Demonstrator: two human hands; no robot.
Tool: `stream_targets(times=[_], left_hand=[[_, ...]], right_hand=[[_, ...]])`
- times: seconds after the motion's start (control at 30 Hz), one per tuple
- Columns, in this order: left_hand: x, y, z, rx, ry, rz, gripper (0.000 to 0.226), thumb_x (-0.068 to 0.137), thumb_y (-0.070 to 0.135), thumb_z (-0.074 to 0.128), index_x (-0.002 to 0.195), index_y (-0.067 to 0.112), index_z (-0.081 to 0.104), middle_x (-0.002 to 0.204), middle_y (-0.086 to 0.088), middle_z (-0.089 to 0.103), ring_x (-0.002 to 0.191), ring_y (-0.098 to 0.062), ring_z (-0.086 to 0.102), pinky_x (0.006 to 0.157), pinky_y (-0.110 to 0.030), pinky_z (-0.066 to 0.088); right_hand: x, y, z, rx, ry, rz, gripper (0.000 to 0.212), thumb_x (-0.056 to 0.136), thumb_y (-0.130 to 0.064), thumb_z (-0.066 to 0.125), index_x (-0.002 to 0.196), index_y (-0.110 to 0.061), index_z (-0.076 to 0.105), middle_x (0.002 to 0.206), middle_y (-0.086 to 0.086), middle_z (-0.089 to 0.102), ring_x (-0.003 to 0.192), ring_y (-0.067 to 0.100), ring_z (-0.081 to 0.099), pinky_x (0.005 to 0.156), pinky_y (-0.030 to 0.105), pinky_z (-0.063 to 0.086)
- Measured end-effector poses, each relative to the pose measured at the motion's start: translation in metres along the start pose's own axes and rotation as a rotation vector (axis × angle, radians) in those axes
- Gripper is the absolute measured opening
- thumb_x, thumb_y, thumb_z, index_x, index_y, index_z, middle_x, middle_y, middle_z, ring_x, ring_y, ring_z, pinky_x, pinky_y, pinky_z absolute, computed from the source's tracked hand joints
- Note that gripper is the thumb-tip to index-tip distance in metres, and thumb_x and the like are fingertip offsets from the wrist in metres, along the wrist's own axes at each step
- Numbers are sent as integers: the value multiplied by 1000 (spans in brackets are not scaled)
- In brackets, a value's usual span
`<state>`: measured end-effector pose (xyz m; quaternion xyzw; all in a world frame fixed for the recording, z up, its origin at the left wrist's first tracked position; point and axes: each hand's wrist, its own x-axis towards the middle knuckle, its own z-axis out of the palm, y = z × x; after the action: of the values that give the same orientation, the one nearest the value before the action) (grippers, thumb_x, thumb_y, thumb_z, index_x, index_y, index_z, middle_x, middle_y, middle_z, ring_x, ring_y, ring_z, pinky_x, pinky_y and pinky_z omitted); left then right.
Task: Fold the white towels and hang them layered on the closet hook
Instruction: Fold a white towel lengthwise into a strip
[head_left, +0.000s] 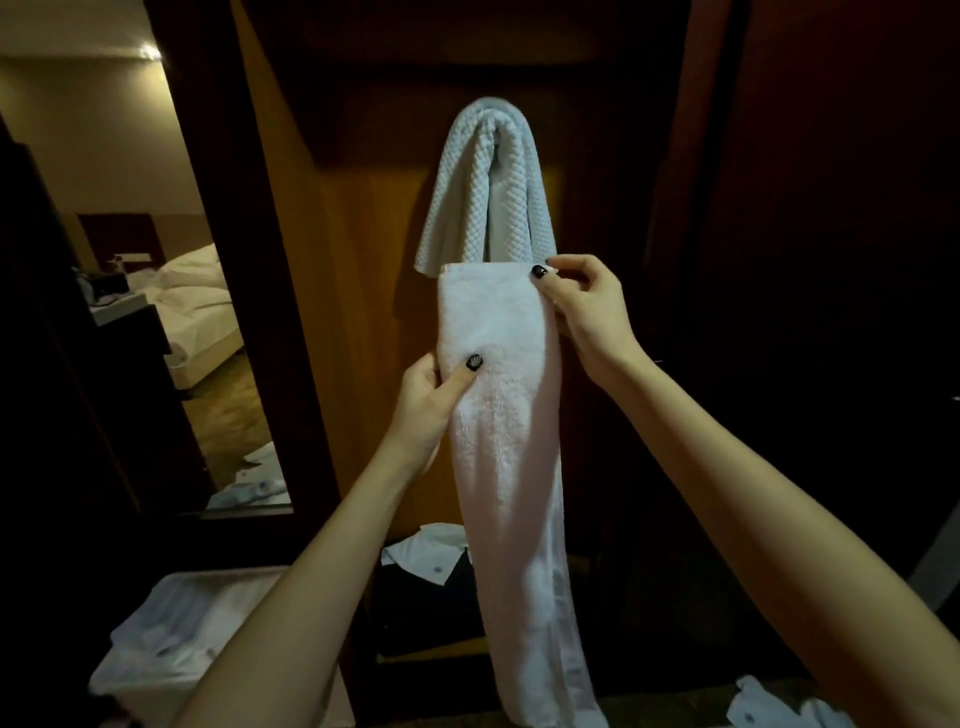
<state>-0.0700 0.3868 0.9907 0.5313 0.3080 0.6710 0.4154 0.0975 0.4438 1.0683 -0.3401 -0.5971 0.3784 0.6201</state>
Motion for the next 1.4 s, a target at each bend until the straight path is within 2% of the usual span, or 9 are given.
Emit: stream_targets(times=[0.13, 0.23, 0.47, 0.67, 0.83, 0.93, 1.03, 1.27, 1.4], left_hand=[[19, 19, 14, 55, 99, 57, 17, 89, 16, 68, 104, 9, 63, 101, -3, 75, 95, -20, 72, 72, -27, 57], [34, 36, 14, 83, 124, 93, 12, 92, 11, 65, 103, 7, 63, 102, -5, 73, 93, -20, 72, 71, -28, 58], [55, 73, 5, 138, 217, 133, 7, 94, 10, 63, 100, 6, 62, 100, -5, 71, 88, -14, 72, 71, -27, 57], [62, 87, -13, 118, 230, 148, 6, 95, 11, 62, 100, 10, 64, 98, -2, 73, 90, -15, 72, 70, -26, 57], [65, 91, -26, 96, 227, 147, 8, 94, 14, 64, 101, 10, 65, 98, -2, 74, 94, -19, 72, 72, -28, 57], [67, 93, -28, 103, 238, 145, 8, 93, 14, 65, 100, 10, 64, 97, -2, 73, 92, -17, 72, 71, -27, 57], [69, 95, -29, 138, 222, 154, 9, 93, 13, 65, 101, 9, 64, 100, -3, 72, 93, -15, 72, 72, -26, 56], [66, 98, -30, 249, 225, 201, 9, 94, 12, 63, 102, 8, 62, 102, -2, 69, 91, -9, 71, 73, -22, 55], [62, 102, -23, 415, 191, 259, 14, 95, 14, 62, 106, 6, 60, 102, 1, 67, 89, -5, 67, 77, -23, 55]], right_hand=[[-19, 26, 1, -118, -2, -43, 18, 98, -27, 57, 113, -17, 57, 102, -7, 62, 85, -6, 60, 77, 15, 48], [-56, 59, 4, -35, -10, -40, 17, 98, -22, 58, 115, -18, 58, 116, 2, 63, 108, 12, 62, 91, 29, 52], [-78, 82, 27, 36, -134, 59, 7, 92, -14, 67, 96, -20, 66, 96, -8, 67, 90, -2, 63, 76, 15, 49], [-78, 85, 36, 149, -300, 217, 26, 86, -9, 72, 110, -7, 62, 114, 9, 67, 109, 22, 65, 94, 33, 52], [-81, 82, 36, 80, -240, 164, 16, 87, -11, 73, 80, -6, 60, 80, 7, 63, 76, 19, 61, 70, 29, 51], [-86, 80, 38, 55, -211, 108, 17, 91, -14, 68, 80, -8, 57, 77, 8, 57, 75, 22, 55, 70, 35, 47], [-87, 76, 37, -51, -209, 44, 23, 93, -20, 66, 77, -13, 50, 71, 3, 50, 68, 15, 47, 64, 28, 41], [-87, 60, 27, -357, -168, -74, 35, 89, -24, 69, 67, -7, 49, 67, 11, 57, 61, 10, 47, 57, 28, 36], [-85, 45, 20, -508, -322, -55, 30, 94, -25, 64, 74, -5, 53, 75, 10, 61, 67, 21, 54, 61, 35, 42]])
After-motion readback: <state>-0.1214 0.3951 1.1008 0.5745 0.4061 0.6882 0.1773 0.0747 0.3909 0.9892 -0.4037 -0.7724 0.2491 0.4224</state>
